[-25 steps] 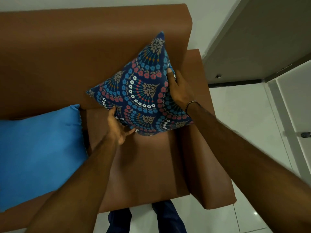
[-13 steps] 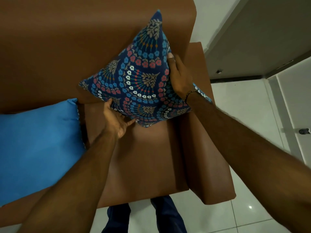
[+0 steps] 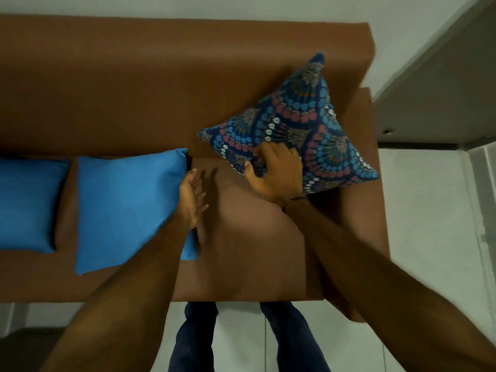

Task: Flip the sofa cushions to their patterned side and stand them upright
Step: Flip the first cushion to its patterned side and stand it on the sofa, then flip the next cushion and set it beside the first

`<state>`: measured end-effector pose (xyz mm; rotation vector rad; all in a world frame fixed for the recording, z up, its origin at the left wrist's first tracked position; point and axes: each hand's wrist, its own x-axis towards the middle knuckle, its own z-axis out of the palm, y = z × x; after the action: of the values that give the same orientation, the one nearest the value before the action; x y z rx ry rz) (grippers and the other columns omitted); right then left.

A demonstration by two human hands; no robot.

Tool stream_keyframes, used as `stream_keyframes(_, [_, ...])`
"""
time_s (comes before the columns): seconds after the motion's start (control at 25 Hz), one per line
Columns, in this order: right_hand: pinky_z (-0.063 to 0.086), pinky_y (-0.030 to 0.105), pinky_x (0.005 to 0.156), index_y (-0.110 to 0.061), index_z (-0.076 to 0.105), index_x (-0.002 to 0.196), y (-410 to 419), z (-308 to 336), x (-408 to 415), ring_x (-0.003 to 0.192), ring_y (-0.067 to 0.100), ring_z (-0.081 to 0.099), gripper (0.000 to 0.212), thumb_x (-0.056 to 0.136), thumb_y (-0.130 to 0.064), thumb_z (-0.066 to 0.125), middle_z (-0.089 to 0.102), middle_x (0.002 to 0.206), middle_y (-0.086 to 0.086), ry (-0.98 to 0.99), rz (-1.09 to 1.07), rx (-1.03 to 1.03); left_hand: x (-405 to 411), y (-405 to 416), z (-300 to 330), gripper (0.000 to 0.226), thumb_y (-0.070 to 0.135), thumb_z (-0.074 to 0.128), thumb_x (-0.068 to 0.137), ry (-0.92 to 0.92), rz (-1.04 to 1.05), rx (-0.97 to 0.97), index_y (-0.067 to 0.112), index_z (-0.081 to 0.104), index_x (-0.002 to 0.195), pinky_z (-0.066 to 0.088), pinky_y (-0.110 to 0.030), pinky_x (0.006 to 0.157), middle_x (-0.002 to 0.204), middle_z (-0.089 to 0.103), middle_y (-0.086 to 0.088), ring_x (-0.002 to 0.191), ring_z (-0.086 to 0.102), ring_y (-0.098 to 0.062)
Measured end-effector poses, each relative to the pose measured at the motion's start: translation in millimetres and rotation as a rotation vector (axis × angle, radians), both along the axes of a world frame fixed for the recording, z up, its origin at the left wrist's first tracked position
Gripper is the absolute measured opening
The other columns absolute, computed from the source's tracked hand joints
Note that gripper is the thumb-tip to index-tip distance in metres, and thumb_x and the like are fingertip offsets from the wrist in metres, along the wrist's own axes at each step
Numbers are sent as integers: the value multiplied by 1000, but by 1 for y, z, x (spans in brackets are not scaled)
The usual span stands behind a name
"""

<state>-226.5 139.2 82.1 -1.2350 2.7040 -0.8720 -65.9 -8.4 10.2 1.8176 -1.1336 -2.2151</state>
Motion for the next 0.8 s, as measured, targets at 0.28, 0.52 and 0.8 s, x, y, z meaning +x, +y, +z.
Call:
stream_keyframes(0.28, [53, 43, 81, -17, 69, 106, -112, -100, 111, 100, 40, 70, 40, 90, -52, 60, 73, 111, 17, -380, 119, 498, 170, -146, -23, 50, 31, 70, 99, -422, -425, -817, 15, 63, 146, 42, -51, 119, 144, 62, -22, 138, 56, -43])
stream_keyframes(0.52, [55, 41, 99, -16, 69, 127, -202, -170, 188, 110, 27, 68, 76, 76, -73, 72, 72, 125, 3, -1249, -479, 262, 253, -249, -85, 85, 59, 70, 90, -319, -309, -366, 14, 46, 158, 40, -53, 127, 161, 56, -13, 148, 54, -35])
stream_keyframes(0.8, [51, 48, 110, -23, 61, 141, -215, -120, 195, 124, 28, 66, 78, 89, -80, 45, 67, 140, 4, -1363, -601, 3, 242, -262, -56, 49, 48, 63, 88, -166, -38, -99, 21, 71, 129, 67, -41, 80, 108, 83, -4, 95, 80, -26])
